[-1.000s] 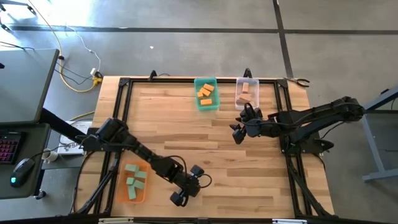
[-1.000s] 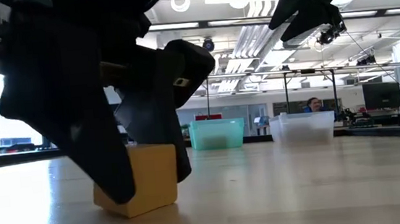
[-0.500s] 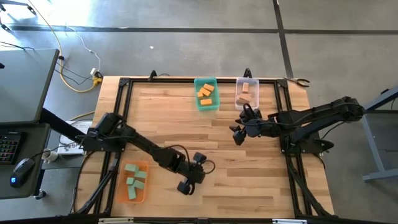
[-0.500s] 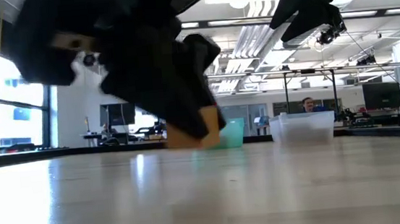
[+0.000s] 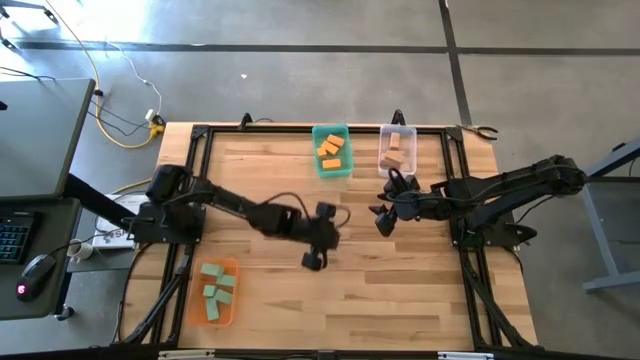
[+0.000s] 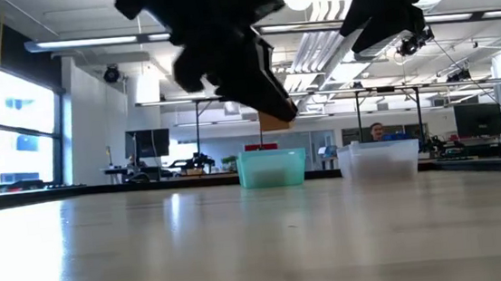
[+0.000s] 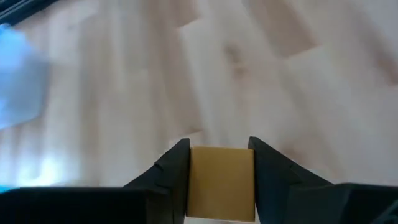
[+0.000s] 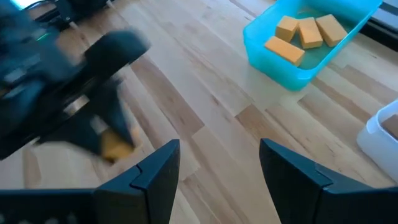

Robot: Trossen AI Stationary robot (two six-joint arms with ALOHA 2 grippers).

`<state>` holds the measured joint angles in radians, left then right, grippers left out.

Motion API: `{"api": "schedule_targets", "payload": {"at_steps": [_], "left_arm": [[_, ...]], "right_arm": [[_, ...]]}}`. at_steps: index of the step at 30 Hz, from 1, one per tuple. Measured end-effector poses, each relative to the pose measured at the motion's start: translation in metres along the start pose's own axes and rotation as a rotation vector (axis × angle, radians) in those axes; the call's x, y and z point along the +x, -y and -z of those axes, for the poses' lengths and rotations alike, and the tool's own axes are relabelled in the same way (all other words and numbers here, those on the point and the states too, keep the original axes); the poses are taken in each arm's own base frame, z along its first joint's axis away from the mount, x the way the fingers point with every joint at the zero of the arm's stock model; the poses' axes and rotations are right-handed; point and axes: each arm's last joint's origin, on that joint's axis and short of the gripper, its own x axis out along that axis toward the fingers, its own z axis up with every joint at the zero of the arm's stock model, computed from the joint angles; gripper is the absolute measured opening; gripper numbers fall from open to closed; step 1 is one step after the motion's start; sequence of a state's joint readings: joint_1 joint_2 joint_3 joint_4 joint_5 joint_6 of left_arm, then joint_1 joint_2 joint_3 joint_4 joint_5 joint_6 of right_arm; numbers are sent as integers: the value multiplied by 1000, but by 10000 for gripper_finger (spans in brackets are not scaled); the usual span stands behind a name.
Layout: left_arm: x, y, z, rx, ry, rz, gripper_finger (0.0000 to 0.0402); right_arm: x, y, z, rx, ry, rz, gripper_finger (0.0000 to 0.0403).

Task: Sort & place blocks by color
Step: Put the yellow block into the blue bin

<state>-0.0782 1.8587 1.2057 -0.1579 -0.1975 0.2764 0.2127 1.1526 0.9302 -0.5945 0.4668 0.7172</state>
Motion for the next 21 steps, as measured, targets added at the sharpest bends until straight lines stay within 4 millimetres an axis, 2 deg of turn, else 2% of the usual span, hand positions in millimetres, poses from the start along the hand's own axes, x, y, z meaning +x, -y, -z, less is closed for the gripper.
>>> {"api": "schedule_targets", "payload": {"at_steps": [11,21], "left_arm": [[10,-87,33,-130,-72,-153,109],[6,-155,54,-261,41,-284,109]], "right_arm": [[0,0,0,-94,-7,-8,209],[0,0,0,-225,4,7,209]]}}
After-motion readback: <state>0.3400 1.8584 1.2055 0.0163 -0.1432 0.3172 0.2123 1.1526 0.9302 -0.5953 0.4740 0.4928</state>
